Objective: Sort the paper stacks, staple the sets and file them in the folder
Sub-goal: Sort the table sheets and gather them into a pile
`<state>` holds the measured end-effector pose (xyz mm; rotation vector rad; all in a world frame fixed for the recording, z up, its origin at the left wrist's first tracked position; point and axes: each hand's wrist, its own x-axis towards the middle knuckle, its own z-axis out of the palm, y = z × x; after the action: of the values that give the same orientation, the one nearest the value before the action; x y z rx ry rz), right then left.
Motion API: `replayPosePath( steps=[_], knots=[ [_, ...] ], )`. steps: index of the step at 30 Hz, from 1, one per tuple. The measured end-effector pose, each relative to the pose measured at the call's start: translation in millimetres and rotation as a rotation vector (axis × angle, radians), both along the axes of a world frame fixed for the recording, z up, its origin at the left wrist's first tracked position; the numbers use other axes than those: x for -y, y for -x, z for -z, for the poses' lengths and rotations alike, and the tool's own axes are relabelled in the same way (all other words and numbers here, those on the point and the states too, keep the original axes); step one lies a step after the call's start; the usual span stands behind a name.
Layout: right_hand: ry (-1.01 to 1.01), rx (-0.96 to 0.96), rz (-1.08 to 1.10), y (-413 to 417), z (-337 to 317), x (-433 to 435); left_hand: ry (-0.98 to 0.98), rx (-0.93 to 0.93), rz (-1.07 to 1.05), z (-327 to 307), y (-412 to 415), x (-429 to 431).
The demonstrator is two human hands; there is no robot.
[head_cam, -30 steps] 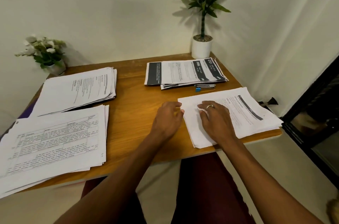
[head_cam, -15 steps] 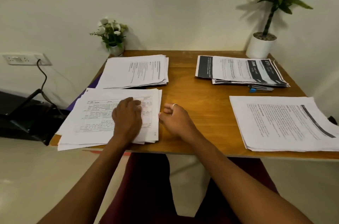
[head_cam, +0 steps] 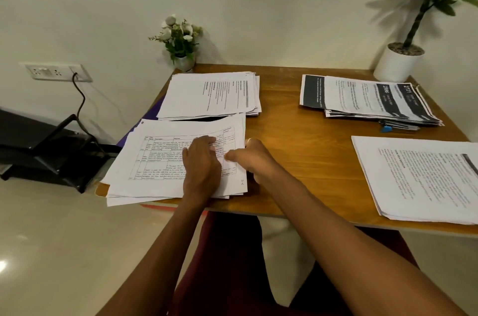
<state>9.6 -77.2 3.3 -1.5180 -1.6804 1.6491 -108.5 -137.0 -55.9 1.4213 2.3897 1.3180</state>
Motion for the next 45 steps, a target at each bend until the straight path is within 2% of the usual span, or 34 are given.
replayPosePath(
  steps=[4, 7, 10, 15, 18, 20, 25, 30, 33, 36, 38, 40, 43, 45],
  knots=[
    [0.024, -0.063, 0.024, 3, -3, 1, -0.052, 0.087, -0.018, -1, -1, 3],
    [0.136, -0.219, 0.025, 5, -6, 2, -0.088, 0.16, -0.03, -2, 0, 4],
    [0.255, -0.281, 0.039, 8, 1, 8, -0.156, 0.211, -0.039, -8, 0, 8],
    [0.16, -0.191, -0.035, 6, 13, 11, -0.26, 0.274, -0.007, -20, -4, 18],
    [0.116, -0.182, -0.023, -12, 10, 7, -0.392, 0.206, 0.05, -28, -10, 25],
    [0.087, -0.185, -0.014, -34, 8, -5, -0.388, 0.142, 0.086, -31, -12, 27],
    [0.128, -0.218, -0.091, -115, -16, -41, -0.239, 0.082, 0.124, -48, -19, 16],
    [0.066, -0.047, -0.194, -181, -41, -73, -0.008, 0.025, 0.25, -66, -32, -5],
    [0.036, 0.033, -0.241, -200, -50, -88, 0.212, 0.083, 0.331, -84, -45, -19],
    [0.016, 0.061, -0.29, -206, -55, -93, 0.523, 0.091, 0.481, -94, -39, -35],
    [0.006, 0.07, -0.293, -209, -55, -98, 0.679, 0.207, 0.599, -95, -32, -37],
    [0.006, -0.045, -0.183, -213, -50, -103, 0.649, 0.377, 0.64, -92, -27, -35],
    [0.041, -0.453, 0.173, -217, -41, -105, 0.347, 0.607, 0.473, -78, -32, -34],
    [0.013, -0.518, 0.269, -212, -31, -98, 0.201, 0.667, 0.39, -66, -38, -35]
  ],
)
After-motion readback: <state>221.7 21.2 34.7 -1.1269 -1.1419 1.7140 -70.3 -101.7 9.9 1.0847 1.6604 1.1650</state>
